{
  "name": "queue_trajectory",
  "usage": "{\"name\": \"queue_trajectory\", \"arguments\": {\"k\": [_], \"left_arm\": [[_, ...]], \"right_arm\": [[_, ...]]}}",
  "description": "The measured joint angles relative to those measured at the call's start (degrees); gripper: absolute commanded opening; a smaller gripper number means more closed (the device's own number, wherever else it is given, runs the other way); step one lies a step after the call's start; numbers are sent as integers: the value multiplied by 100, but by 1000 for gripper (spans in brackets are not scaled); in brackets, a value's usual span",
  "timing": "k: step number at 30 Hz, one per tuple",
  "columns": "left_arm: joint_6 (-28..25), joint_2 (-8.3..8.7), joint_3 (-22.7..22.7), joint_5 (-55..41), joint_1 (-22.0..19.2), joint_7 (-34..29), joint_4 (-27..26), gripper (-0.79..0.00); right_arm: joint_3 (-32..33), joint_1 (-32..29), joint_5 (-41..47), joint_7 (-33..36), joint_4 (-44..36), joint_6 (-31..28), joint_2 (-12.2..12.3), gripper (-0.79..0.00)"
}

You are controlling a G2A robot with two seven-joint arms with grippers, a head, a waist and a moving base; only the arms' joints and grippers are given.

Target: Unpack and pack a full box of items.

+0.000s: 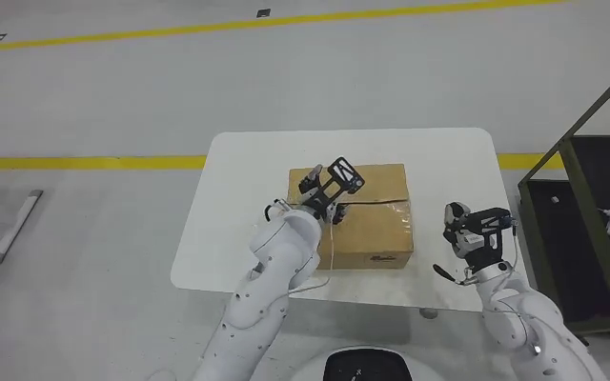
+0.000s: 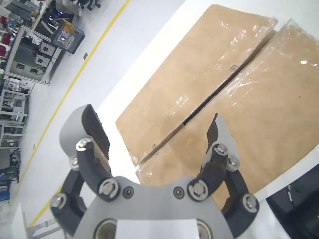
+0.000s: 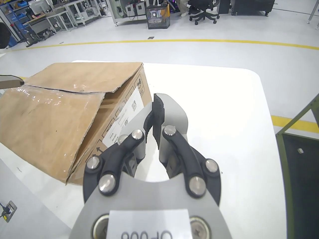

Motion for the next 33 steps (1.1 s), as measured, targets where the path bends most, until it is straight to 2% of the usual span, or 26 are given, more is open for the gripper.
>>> {"name": "queue_trajectory", "arguments": {"k": [4, 9, 20, 33], "left_arm": [[-88, -121, 350, -40, -494, -146, 653, 0], [-26, -233, 560, -177, -783, -233, 1151, 0], [239, -331, 723, 175, -941, -226, 1573, 0], [360, -379, 763, 691, -907, 83, 1935, 0]], "right_arm": [[36, -13, 12, -29, 3, 16, 0, -785], [87, -69, 45, -62, 33, 51, 0, -785], [94, -90, 69, -80, 63, 94, -10, -785], [41, -68, 65, -54, 77, 114, -24, -785]]}}
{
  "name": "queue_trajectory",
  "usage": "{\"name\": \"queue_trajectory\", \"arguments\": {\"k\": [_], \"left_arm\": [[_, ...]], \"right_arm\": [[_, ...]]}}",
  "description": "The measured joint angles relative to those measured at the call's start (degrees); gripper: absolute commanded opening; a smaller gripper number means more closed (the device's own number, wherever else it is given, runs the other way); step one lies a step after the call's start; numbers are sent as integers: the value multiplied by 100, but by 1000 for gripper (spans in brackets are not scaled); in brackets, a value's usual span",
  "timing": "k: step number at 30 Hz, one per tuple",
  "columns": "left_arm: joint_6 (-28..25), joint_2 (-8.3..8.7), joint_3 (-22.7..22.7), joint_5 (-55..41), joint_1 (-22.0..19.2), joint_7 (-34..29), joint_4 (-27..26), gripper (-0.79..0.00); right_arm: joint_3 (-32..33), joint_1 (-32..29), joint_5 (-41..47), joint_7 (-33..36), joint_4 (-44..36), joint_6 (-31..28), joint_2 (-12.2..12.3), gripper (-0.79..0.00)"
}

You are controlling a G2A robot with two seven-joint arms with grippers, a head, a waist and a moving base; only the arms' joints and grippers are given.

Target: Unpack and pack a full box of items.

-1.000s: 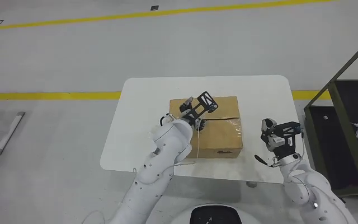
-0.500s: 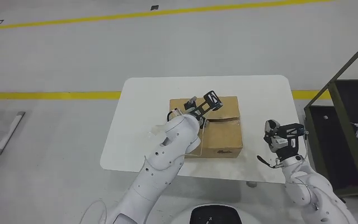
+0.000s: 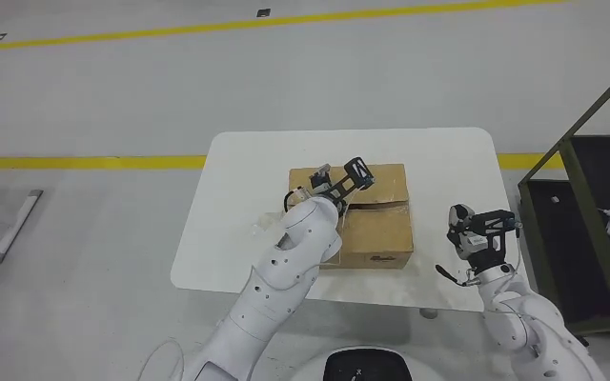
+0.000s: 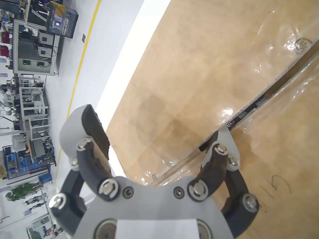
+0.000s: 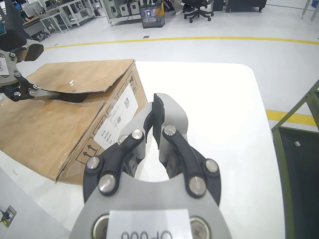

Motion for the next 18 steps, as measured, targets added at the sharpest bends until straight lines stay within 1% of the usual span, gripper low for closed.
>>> {"name": "queue_trajectory", "arguments": {"k": [1, 2, 3, 4, 5, 6, 11, 18], "left_arm": [[3, -6, 5, 21, -4, 14, 26, 0], [11, -13, 9, 40, -10, 33, 53, -65], [27, -22, 12, 60, -19, 63, 89, -237], [42, -29, 15, 72, -25, 87, 114, -456], [59, -37, 15, 81, -30, 111, 136, -520], [86, -47, 13, 83, -32, 145, 159, -785], [159, -67, -24, 94, 8, 407, 143, -785], [-12, -53, -115, 197, 112, 624, 67, -785]], "right_arm": [[1, 1, 4, 0, 1, 4, -1, -785], [1, 2, 11, 0, 3, 7, -2, -785], [1, 6, 16, -3, 8, 7, -3, -785], [1, 8, 14, -2, 12, 7, -3, -785], [0, 11, 10, 4, 15, 8, -4, -785], [-1, 14, 6, 11, 17, 9, -4, -785], [4, 24, 10, 31, 25, 7, -6, -785], [32, 63, 18, 24, 28, -5, -7, -785]]}}
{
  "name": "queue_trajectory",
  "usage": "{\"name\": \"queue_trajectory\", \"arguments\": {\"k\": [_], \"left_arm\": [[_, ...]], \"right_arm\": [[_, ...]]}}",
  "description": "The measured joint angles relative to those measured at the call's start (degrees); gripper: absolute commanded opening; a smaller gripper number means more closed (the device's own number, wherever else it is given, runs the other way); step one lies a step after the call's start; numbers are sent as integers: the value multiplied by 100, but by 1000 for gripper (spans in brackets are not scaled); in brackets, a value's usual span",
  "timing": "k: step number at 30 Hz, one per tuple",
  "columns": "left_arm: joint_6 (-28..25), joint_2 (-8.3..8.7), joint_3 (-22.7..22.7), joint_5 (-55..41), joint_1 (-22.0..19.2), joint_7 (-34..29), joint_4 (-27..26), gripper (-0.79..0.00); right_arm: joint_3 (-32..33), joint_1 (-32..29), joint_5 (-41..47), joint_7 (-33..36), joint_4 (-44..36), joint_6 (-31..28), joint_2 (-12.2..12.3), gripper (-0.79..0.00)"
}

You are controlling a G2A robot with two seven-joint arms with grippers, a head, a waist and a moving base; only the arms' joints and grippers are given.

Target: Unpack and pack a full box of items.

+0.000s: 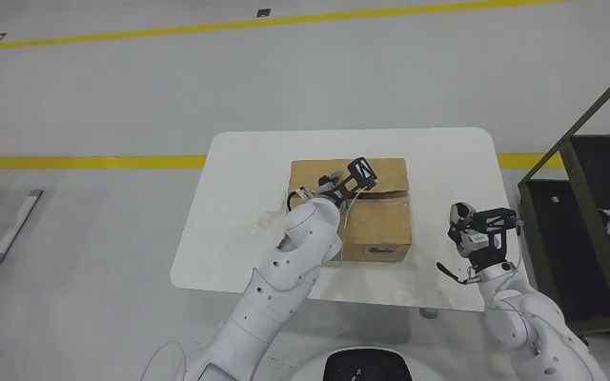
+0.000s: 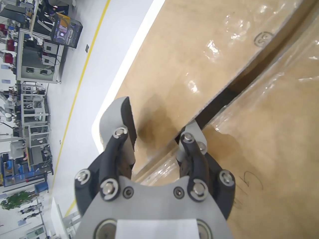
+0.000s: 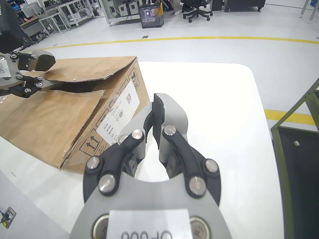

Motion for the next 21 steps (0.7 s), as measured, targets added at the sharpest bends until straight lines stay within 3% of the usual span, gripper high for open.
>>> {"name": "queue_trajectory", "arguments": {"k": [9, 16, 17, 18, 21], "left_arm": [[-340, 46, -108, 163, 240, 22, -315, -785], [-803, 109, -230, 197, 590, -191, -1014, -785], [-864, 120, -253, 200, 654, -253, -1139, -594], [-951, 136, -283, 202, 743, -343, -1303, 0], [-1118, 164, -361, 181, 909, -521, -1616, 0]], "right_arm": [[70, -12, 64, -9, -73, -6, 0, -785], [117, -42, 138, -16, -208, -17, -2, -785], [131, -55, 150, -17, -230, -23, -1, -785], [151, -72, 164, -17, -258, -34, 0, -785], [191, -106, 203, -15, -310, -56, 3, -785]]}}
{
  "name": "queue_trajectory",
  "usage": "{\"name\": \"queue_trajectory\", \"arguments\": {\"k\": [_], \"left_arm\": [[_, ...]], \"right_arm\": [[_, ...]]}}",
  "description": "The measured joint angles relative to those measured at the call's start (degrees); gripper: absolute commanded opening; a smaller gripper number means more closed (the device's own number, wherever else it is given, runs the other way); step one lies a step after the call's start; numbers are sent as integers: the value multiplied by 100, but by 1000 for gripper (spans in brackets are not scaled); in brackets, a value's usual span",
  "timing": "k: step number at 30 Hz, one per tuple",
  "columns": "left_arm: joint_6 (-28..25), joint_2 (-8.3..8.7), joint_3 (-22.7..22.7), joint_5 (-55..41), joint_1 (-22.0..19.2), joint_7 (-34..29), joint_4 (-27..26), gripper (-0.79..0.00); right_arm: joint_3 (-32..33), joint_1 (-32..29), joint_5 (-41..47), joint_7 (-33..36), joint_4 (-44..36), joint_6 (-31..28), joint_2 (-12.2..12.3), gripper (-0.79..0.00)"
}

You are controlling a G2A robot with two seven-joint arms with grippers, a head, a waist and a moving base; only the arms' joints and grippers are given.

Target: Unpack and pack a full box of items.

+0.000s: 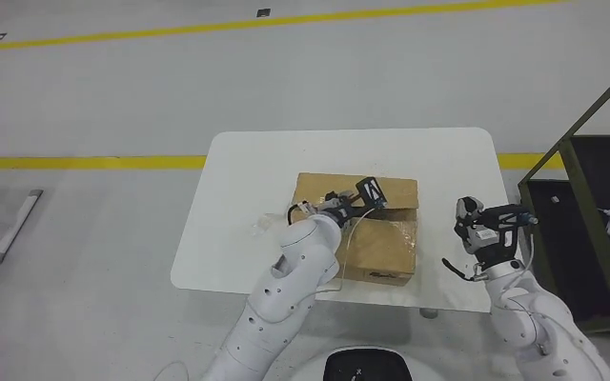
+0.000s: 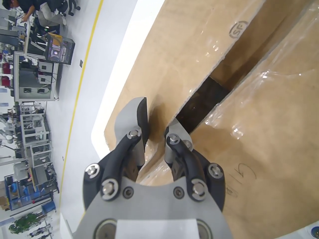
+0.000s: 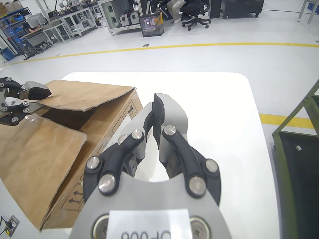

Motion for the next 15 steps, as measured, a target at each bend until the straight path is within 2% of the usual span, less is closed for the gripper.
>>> {"name": "queue_trajectory", "arguments": {"k": [4, 8, 12, 15], "left_arm": [[163, 4, -105, 129, -35, -28, -122, 0], [410, -58, -16, 324, -414, 220, 87, 0], [773, -158, 209, 705, -939, 491, 619, 0], [1096, -272, 364, 714, -1321, 667, 1204, 0]], "right_arm": [[45, -24, 36, -9, -65, -14, 2, -785], [118, -64, 70, -38, -180, -14, 5, -785], [206, -134, 119, -116, -306, 21, 5, -785], [229, -199, 126, -163, -363, 57, 2, -785]]}}
